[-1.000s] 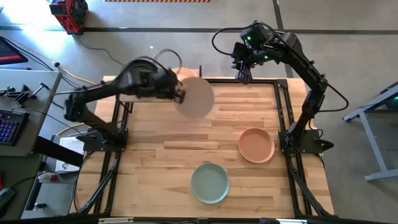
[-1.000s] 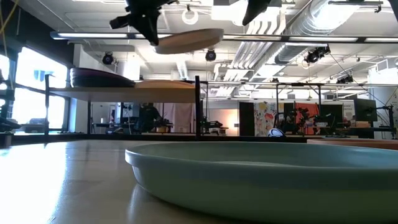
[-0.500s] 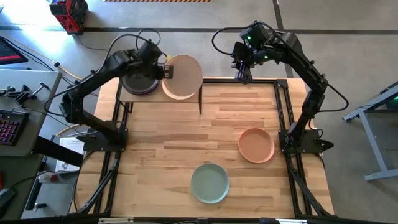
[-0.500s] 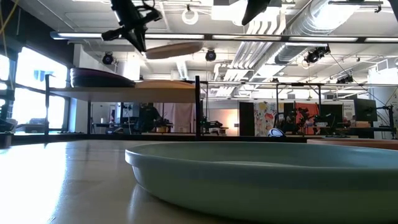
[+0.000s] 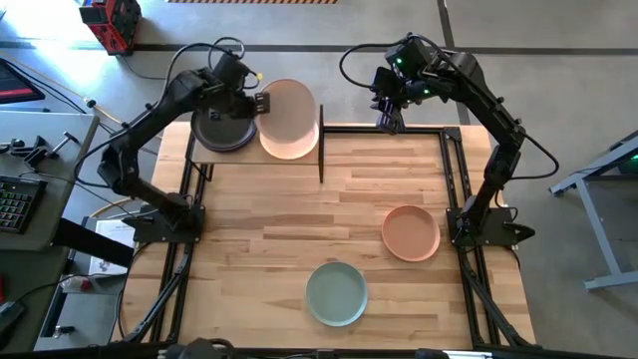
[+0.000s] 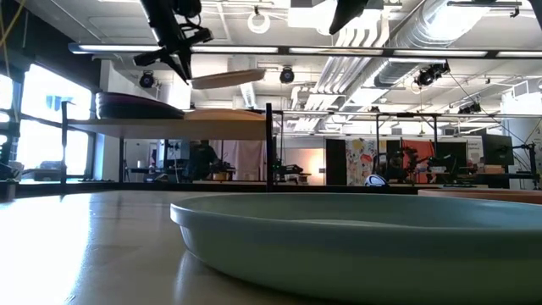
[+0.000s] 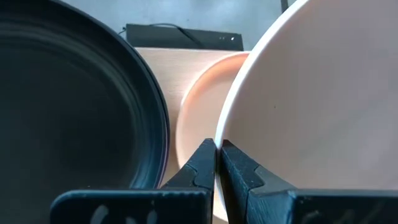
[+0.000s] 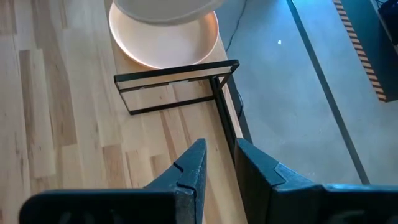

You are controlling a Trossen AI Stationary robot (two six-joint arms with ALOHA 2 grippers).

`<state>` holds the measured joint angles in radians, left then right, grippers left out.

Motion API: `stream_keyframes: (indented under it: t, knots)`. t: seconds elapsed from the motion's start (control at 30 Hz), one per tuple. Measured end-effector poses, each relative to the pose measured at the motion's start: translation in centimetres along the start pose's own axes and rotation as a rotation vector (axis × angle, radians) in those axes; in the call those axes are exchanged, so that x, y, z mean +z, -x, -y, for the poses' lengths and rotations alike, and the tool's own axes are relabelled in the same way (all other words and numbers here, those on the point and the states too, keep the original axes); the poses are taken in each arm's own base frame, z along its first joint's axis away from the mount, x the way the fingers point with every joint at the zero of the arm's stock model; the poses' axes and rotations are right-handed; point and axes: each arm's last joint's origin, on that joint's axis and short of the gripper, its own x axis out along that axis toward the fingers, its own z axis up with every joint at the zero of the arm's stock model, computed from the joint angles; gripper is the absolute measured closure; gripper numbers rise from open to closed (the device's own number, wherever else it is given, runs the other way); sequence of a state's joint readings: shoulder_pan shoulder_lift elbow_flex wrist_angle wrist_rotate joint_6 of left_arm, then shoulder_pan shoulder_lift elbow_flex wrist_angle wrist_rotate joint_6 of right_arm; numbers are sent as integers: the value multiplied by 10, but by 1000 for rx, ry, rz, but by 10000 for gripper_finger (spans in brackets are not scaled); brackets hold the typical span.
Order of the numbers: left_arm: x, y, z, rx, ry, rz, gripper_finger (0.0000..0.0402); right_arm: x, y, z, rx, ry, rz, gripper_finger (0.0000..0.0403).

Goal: Place and stack plates onto a shelf
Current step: Stack the white plate on top of the white plate on the shelf

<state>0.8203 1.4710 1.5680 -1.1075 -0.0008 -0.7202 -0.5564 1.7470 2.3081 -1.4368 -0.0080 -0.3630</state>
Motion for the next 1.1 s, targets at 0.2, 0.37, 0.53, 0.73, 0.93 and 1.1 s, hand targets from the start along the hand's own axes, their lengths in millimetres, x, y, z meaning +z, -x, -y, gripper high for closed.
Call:
stream_keyframes:
  t: [0.2, 0.37, 0.53, 0.73, 0.93, 1.1]
  knots:
    - [1, -20, 4, 35, -32, -49, 401, 0, 0, 0, 0, 0, 0, 341]
    - [2, -32, 5, 61, -34, -81, 401, 0, 0, 0, 1, 0, -1, 341]
    - [-3, -38, 1, 121, -26, -147, 401, 0, 0, 0, 1, 0, -2, 341]
    - [-4, -42, 1, 140, -26, -170, 397, 0, 0, 0, 1, 0, -2, 341]
    - [-3, -52, 2, 145, -24, -198, 396, 0, 0, 0, 1, 0, -2, 341]
    - [-3, -58, 2, 155, -23, -211, 395, 0, 0, 0, 1, 0, -2, 341]
